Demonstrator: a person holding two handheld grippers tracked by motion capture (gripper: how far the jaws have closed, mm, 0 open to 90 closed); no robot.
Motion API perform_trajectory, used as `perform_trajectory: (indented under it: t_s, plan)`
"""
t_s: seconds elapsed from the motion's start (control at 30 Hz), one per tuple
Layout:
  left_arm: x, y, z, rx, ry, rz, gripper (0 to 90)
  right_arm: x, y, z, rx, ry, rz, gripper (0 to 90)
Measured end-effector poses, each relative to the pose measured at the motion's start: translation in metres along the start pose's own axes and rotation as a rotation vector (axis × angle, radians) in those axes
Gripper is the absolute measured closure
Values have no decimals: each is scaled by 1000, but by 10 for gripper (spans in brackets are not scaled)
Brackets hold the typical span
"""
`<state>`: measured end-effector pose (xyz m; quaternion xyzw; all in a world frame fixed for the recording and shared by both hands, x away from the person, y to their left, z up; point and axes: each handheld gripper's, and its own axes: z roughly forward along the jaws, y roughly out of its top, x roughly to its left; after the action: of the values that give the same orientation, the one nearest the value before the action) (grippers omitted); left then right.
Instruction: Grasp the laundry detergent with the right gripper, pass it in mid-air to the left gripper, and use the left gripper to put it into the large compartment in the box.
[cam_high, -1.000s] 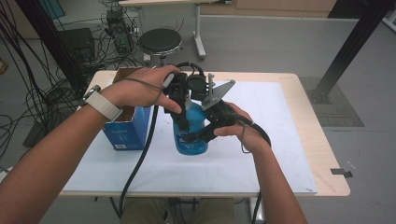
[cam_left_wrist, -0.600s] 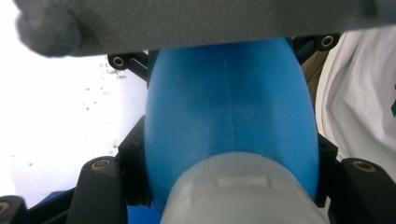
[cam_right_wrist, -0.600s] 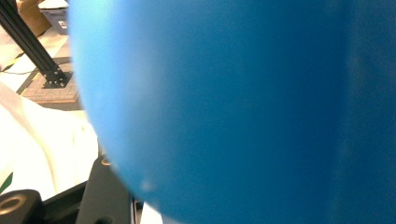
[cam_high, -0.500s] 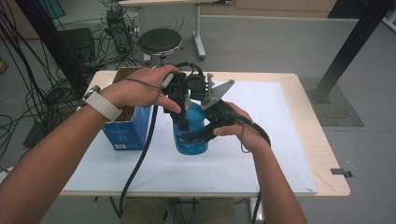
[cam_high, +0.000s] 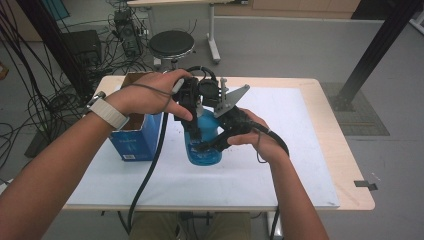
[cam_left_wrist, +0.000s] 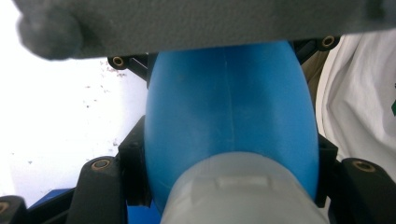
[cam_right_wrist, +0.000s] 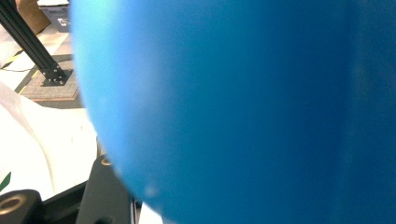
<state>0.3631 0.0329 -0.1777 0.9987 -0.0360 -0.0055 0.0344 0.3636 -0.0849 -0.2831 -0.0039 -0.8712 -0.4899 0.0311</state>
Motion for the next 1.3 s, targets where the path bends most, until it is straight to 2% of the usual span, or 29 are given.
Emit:
perform_trajectory:
  t_s: [0.87, 1.3]
  plan:
    - [-3, -1, -3, -3, 5, 1, 377, 2, 1, -1, -3, -5, -15, 428]
    - [-3, 0, -6, 6, 9, -3, 379, 3, 3, -1, -24, -12, -18, 428]
